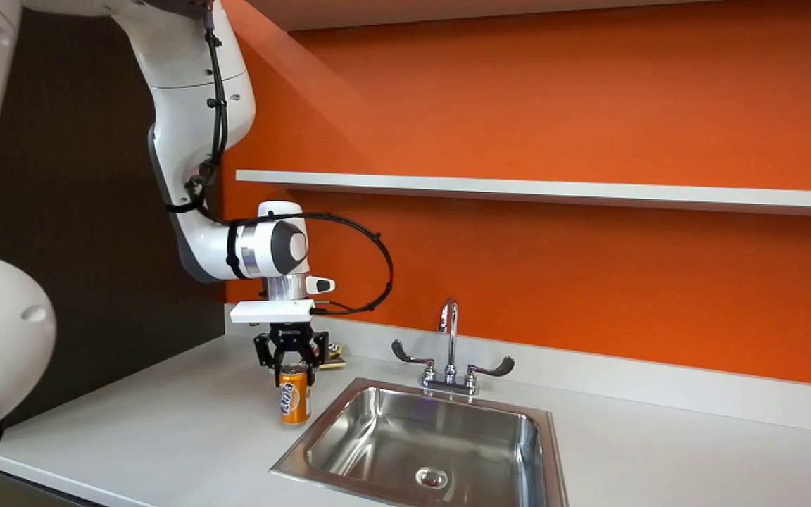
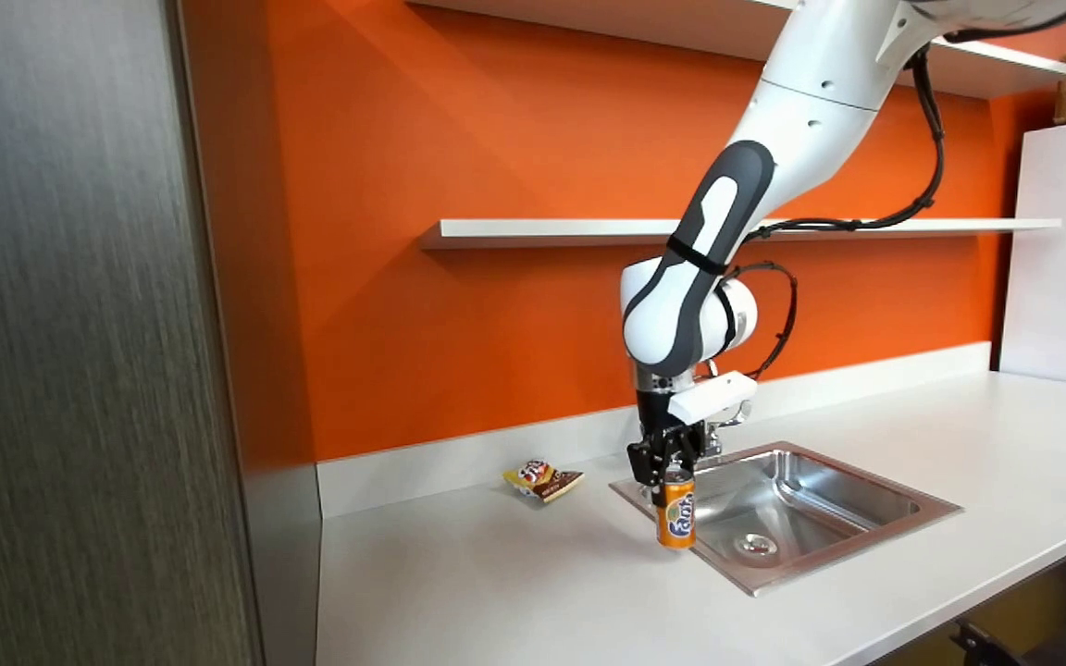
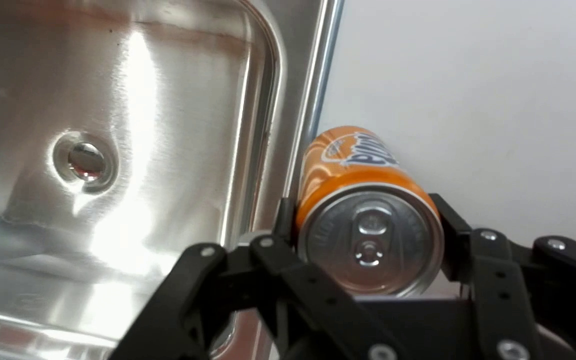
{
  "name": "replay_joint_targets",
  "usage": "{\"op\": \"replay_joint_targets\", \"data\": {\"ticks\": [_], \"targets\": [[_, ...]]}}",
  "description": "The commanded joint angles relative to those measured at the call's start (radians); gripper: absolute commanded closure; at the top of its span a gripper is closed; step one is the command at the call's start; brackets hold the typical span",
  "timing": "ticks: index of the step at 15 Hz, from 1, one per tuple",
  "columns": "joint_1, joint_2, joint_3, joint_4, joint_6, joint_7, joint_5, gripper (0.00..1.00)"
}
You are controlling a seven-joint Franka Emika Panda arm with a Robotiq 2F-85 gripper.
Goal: Remove the can from the sink
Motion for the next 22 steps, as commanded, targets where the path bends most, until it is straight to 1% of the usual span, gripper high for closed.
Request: {"op": "replay_joint_targets", "data": {"ticks": [1,5,6,7,8,9,10,16,22], "targets": [[0.006,0.009,0.012,0.01,-0.013,0.017,-0.025,0.61],[0.016,0.017,0.008,0.007,-0.013,0.024,-0.031,0.61],[0.017,0.018,0.008,0.006,-0.014,0.024,-0.03,0.56],[0.017,0.02,0.008,0.005,-0.014,0.024,-0.029,0.2],[0.018,0.021,0.008,0.004,-0.013,0.026,-0.029,0.08],[0.018,0.021,0.008,0.003,-0.014,0.026,-0.028,0.03],[0.018,0.021,0.009,0.003,-0.014,0.026,-0.026,0.0],[0.016,-0.027,0.009,-0.015,-0.027,0.031,-0.019,0.0],[0.013,-0.116,0.011,-0.043,-0.047,0.064,-0.01,0.0]]}}
